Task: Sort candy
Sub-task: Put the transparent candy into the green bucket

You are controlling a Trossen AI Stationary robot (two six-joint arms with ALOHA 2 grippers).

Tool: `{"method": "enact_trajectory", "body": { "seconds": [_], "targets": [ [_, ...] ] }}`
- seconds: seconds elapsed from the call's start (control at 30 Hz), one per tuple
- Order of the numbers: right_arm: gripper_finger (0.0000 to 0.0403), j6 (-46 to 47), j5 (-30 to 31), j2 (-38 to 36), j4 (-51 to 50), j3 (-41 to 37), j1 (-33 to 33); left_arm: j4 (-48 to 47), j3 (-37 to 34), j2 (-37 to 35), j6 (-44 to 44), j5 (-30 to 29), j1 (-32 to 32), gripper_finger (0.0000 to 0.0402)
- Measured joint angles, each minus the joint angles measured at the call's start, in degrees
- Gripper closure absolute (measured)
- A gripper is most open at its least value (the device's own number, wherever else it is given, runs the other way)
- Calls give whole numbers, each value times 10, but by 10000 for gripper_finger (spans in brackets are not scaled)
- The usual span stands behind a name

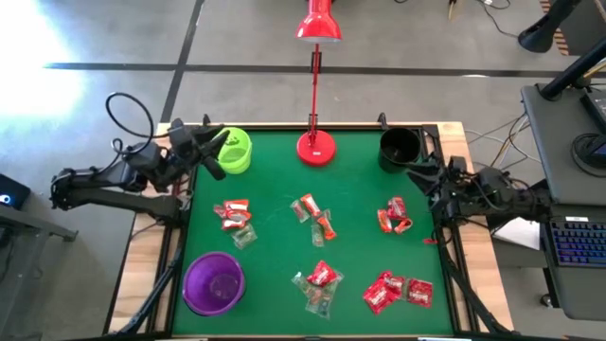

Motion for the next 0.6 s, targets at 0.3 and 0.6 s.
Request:
{"method": "enact_trajectory", "body": {
  "seconds": [0.3, 0.6],
  "targets": [
    [237, -43, 7, 26, -33, 58, 0, 2, 42, 71, -34, -4, 0, 282],
    [234, -51, 5, 100, -42, 108, 0, -133, 130, 167, -70, -9, 0, 286]
  ]
}}
